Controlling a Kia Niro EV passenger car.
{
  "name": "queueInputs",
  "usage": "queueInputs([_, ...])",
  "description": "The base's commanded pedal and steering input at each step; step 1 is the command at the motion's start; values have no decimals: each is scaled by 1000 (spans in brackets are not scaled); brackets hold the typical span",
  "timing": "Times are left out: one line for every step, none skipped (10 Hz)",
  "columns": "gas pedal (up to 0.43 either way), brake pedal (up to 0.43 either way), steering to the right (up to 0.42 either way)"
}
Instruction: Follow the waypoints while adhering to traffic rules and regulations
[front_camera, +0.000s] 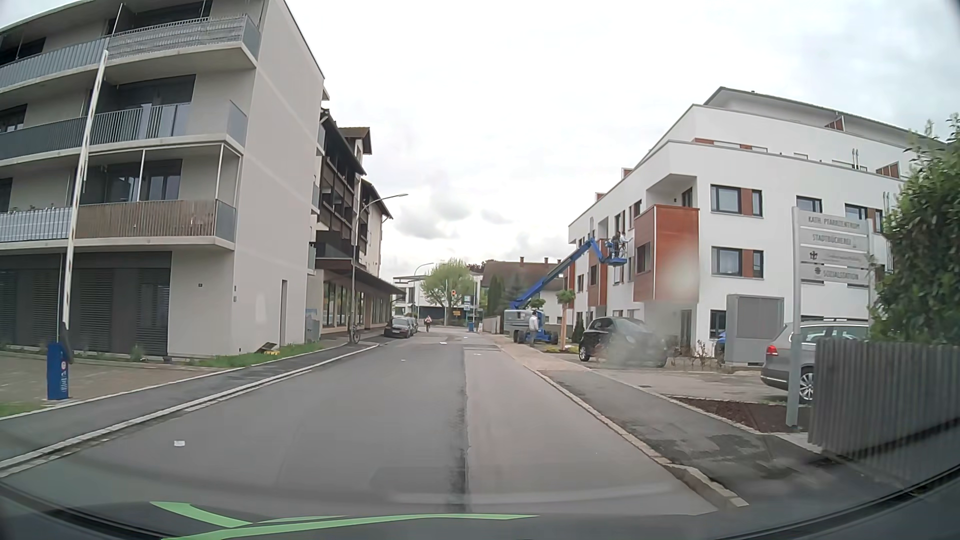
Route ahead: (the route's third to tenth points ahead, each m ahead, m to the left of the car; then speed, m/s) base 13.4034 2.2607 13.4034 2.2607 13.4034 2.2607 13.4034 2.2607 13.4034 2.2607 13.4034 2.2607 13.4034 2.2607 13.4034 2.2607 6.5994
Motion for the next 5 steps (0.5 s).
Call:
queueInputs([0,116,3])
queueInputs([0,134,2])
queueInputs([0,159,-1])
queueInputs([0,171,-8])
queueInputs([0,171,-18])
